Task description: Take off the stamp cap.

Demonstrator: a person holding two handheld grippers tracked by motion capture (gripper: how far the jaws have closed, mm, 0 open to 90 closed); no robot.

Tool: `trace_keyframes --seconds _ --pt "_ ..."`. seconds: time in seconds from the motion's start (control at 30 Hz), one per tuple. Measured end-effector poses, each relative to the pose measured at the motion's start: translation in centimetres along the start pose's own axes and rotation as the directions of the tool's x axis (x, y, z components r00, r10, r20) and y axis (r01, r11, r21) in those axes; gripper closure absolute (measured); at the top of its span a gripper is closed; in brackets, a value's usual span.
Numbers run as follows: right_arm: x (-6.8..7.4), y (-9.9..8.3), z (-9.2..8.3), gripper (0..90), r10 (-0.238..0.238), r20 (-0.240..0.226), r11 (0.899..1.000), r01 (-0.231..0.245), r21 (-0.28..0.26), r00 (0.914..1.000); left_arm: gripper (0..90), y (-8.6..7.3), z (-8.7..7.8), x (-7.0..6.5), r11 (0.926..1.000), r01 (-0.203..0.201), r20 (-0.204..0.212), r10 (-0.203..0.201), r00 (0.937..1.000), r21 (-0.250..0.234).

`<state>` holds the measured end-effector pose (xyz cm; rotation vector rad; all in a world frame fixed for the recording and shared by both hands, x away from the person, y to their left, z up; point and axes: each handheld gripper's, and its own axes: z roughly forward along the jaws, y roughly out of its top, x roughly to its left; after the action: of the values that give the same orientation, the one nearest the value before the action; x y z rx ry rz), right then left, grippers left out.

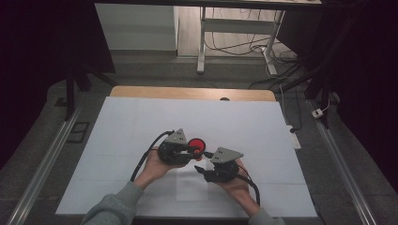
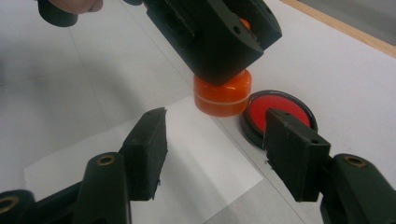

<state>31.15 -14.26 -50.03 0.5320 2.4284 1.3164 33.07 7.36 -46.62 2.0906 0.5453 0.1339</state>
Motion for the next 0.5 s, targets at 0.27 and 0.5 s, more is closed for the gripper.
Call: trace_keyframes --seconds 0.27,0.5 --pt "0.15 0.2 0.14 47.2 0.004 0.022 1.0 -0.004 0.005 0.9998 72.5 -0.09 0.1 0.08 1.0 0.0 0.001 0.0 1.0 0.002" --pt "0.16 0.27 0.27 54.4 0.011 0.01 1.0 -0.011 -0.007 0.9999 72.5 -0.1 0.21 0.01 1.0 -0.002 0.002 0.002 1.0 0.005"
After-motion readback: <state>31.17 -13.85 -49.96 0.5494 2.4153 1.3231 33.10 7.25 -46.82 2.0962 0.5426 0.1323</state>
